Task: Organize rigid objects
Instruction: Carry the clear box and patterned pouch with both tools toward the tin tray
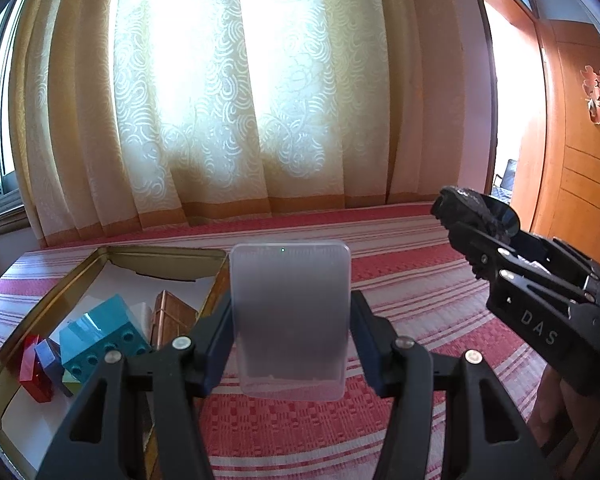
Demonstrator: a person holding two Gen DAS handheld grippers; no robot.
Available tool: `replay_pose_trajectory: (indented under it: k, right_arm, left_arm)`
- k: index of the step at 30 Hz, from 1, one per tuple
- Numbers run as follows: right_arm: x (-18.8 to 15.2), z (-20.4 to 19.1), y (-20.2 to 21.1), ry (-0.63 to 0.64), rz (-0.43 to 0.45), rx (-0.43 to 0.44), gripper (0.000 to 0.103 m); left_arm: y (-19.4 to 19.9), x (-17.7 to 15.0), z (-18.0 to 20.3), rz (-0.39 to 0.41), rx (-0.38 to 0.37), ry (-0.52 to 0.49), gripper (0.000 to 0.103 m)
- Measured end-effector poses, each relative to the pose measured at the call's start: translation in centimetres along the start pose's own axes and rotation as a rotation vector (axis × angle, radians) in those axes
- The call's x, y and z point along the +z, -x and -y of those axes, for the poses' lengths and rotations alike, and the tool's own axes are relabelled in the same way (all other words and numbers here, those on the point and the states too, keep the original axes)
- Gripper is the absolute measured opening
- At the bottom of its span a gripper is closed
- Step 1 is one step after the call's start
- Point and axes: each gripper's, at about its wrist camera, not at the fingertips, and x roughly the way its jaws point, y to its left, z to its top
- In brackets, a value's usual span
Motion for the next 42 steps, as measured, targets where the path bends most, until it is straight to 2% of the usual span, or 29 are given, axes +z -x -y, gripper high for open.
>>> replay_pose_trajectory:
  k: [19,42]
  right_arm:
    - [-0.2,-0.9,1.4,0.010,0.016,0.029,0.047]
    - [-0.5,-3.1,1.9,0.025,0.019,0.082,0.047]
  left_arm:
    - [0.9,-0.5,-1.2,-0.004,-0.012,0.039,0.054]
    - [3.3,-1.1,-2.6,0.040,0.013,0.034,0.055]
